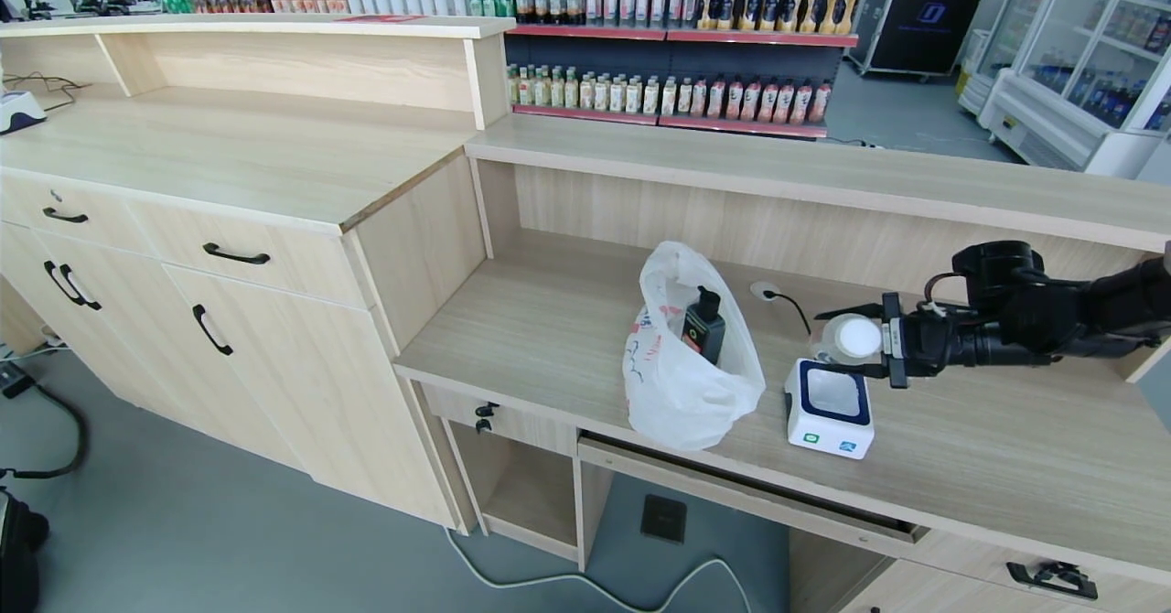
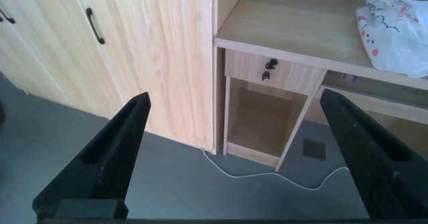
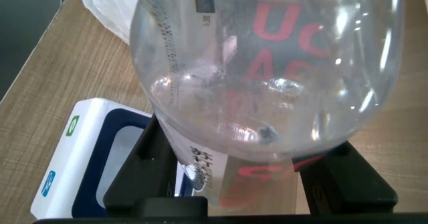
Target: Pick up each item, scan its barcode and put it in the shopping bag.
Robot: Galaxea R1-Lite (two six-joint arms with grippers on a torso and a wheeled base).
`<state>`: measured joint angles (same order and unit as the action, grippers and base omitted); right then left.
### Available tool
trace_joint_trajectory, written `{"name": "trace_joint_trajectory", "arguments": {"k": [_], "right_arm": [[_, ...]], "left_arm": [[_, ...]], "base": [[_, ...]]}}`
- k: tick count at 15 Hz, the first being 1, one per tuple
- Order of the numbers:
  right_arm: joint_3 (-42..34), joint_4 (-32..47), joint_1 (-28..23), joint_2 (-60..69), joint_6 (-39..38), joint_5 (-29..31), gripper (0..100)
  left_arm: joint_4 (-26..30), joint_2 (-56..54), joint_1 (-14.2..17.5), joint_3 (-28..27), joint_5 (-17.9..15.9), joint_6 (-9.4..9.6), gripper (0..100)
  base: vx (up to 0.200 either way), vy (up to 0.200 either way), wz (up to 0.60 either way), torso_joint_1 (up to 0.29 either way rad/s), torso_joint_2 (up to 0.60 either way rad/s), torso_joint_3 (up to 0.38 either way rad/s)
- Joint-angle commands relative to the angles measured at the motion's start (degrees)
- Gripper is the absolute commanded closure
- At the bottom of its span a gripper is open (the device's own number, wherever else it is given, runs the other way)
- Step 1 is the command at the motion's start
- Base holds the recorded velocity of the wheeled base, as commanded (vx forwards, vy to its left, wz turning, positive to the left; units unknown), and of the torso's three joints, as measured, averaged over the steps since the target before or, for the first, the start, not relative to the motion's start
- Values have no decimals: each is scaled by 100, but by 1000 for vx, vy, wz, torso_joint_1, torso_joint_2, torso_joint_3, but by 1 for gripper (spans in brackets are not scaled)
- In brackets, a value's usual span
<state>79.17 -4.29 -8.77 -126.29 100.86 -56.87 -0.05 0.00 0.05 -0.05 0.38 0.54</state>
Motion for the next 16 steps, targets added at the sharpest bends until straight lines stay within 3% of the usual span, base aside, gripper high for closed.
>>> {"name": "trace_joint_trajectory", "arguments": {"k": [1, 16], "right_arm": [[20, -2, -11, -36, 12, 0, 100], [117, -2, 42, -211, -5, 0, 100]], "left_arm": [[-4, 0, 4, -4, -3, -1, 0], [-4, 0, 4, 5, 6, -1, 0]], "base": [[0, 0, 0, 0, 0, 0], [0, 0, 0, 0, 0, 0]]}}
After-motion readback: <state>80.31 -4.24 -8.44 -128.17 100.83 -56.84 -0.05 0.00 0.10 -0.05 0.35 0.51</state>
